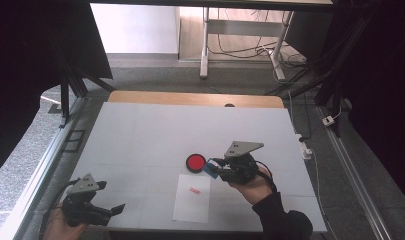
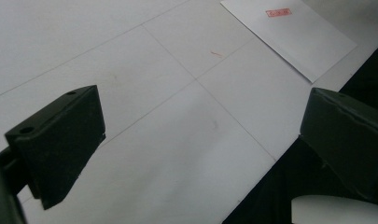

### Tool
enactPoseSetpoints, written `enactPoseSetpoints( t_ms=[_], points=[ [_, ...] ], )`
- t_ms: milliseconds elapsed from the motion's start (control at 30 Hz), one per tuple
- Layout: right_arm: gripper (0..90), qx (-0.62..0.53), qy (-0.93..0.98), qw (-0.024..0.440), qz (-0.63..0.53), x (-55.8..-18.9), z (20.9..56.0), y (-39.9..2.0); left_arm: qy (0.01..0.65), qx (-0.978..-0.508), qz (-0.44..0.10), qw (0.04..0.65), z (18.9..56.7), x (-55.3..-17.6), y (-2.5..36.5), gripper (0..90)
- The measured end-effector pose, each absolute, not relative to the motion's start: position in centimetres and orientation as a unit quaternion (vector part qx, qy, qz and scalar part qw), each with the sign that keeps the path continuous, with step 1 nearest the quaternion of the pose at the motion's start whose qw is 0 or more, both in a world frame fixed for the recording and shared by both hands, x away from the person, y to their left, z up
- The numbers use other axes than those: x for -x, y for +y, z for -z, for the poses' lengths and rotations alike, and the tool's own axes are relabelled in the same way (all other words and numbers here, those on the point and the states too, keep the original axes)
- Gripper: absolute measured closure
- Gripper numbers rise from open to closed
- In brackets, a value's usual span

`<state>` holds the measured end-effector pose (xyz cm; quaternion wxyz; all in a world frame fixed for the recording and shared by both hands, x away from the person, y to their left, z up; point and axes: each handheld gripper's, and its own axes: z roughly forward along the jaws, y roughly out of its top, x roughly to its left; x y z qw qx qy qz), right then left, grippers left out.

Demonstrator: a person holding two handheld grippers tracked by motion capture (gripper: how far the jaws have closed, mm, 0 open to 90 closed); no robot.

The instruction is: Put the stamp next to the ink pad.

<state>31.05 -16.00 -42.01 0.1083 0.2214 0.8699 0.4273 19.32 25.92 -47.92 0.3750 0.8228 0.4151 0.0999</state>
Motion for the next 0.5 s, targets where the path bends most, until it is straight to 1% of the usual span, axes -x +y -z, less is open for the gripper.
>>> enactPoseSetpoints(
  t_ms=[500],
  points=[
    [71.1,-0.273,0.860,0.137,-0.408,-32.8,42.9,-18.5,0.416,-0.823,-0.097,0.376,47.9,-19.3,26.0,0.8]
  ],
)
